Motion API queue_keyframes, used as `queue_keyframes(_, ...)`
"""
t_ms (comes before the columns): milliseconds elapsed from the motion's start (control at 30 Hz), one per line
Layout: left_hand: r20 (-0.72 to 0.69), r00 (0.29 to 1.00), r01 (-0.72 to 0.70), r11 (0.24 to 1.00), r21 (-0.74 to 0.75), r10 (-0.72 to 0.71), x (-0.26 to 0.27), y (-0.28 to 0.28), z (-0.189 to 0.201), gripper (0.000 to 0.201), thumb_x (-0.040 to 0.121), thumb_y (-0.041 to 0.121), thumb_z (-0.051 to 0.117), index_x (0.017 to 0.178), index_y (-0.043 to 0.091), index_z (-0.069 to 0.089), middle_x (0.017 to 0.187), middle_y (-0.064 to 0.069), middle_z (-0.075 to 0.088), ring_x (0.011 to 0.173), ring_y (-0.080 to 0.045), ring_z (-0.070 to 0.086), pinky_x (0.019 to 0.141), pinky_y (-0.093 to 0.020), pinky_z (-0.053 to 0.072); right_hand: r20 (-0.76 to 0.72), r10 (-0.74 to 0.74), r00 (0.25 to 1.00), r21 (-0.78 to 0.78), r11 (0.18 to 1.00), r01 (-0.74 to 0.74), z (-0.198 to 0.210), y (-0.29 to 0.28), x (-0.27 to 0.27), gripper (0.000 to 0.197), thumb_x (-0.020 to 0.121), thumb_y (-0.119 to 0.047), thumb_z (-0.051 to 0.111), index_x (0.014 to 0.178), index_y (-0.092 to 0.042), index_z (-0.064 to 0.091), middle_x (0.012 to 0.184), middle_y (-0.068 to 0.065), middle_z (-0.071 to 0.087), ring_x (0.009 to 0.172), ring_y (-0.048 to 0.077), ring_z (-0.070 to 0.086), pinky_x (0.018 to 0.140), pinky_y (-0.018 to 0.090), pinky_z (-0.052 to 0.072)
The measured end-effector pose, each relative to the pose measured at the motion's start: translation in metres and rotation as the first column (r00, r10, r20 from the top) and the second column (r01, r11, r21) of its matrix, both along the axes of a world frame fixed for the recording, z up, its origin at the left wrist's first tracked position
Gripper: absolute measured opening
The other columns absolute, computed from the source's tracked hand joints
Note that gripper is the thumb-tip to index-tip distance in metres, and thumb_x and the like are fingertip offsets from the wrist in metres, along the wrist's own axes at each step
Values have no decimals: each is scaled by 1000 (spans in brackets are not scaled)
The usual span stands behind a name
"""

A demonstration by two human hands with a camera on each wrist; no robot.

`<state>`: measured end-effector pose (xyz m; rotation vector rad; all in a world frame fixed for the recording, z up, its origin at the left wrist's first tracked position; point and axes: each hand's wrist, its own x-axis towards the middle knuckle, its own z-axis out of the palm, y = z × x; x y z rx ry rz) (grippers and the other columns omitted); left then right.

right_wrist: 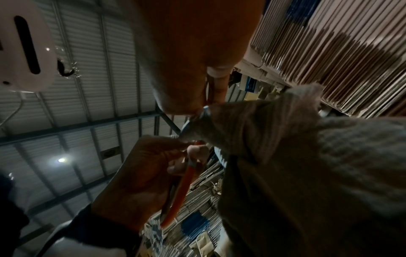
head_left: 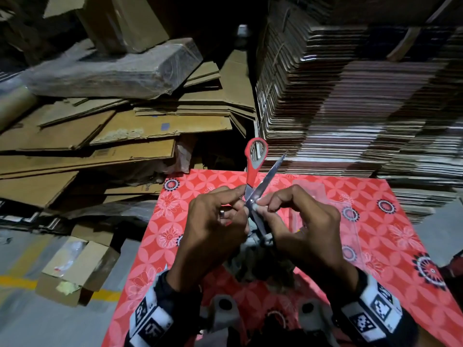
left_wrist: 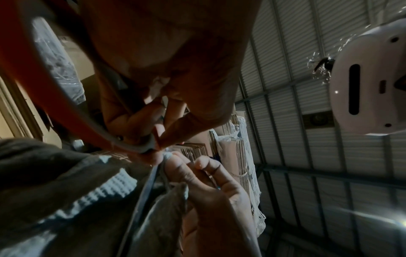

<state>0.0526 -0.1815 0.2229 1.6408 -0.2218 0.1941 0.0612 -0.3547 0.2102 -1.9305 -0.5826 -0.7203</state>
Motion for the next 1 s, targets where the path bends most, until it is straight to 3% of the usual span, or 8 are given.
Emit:
queue_keyframes(167, -87, 996, 6, 999, -49, -10, -2, 4, -8, 63, 93, -12, 59, 86, 46, 82, 61, -4, 63, 53, -16, 61, 60, -27, 55, -98, 189, 977, -238, 949, -208, 3, -14, 5, 23, 80, 5, 82, 84, -12, 67, 84, -7, 68, 76, 12, 65, 68, 30, 53)
queue_keyframes(300, -98, 995, 10, 999, -35, -14, -3, -3, -8, 40, 95, -18, 52, 83, 10, 78, 63, 0, 60, 50, -11, 55, 51, -25, 43, -116, 155, 981, -151, 974, -171, 17, -18, 15, 29, 77, 7, 83, 81, -15, 66, 83, -11, 71, 79, 6, 70, 73, 24, 55)
queue_keyframes(433, -129, 991, -28, 998, -62, 20, -3, 1, -5, 68, 93, -20, 56, 70, 39, 80, 61, 13, 64, 46, 2, 59, 48, -13, 47, -51, 101, 994, -129, 986, -107, 5, -6, 7, 25, 80, 4, 79, 77, -16, 64, 80, -6, 71, 79, 15, 73, 67, 36, 57)
queue_keyframes(533, -125, 992, -22, 993, -119, 7, -4, 3, -5, 51, 93, -21, 56, 88, 24, 78, 55, -1, 61, 36, 0, 45, 40, -11, 35, -68, 211, 975, -240, 945, -221, -5, -13, 3, 26, 77, 9, 71, 77, -15, 62, 79, -7, 68, 74, 17, 70, 62, 36, 54)
queue_keyframes(667, -133, 991, -6, 999, -50, -1, -2, 0, -13, 38, 93, -15, 58, 84, 14, 80, 61, 3, 62, 43, -5, 52, 46, -20, 42, -101, 256, 961, -273, 922, -274, 7, -21, 11, 27, 72, 12, 68, 76, -15, 64, 79, -12, 66, 72, 11, 65, 65, 27, 53)
queue_keyframes(800, -112, 994, -6, 998, -56, 0, -1, -4, -10, 36, 91, -6, 60, 88, 22, 82, 70, -2, 63, 57, -18, 61, 55, -31, 48, -16, 119, 993, -150, 981, -120, 12, -12, 11, 28, 73, 10, 77, 72, -14, 63, 78, -8, 70, 77, 15, 72, 69, 31, 54)
queue_keyframes(900, -131, 991, 8, 993, -120, -24, -2, 0, -8, 39, 87, 2, 62, 91, 33, 84, 62, -2, 64, 52, -23, 57, 49, -37, 44, -2, 121, 993, -139, 983, -120, 1, -7, 5, 25, 80, 5, 76, 71, -12, 61, 78, -4, 71, 76, 17, 71, 67, 33, 54)
queue_keyframes(1000, -144, 990, -28, 981, -192, 1, -5, 4, -7, 43, 84, 1, 68, 87, 40, 84, 60, 1, 60, 47, -19, 45, 42, -19, 32, -88, 306, 948, -253, 914, -318, -4, -20, 5, 21, 79, 3, 64, 75, -18, 58, 76, -5, 66, 71, 17, 66, 62, 36, 52)
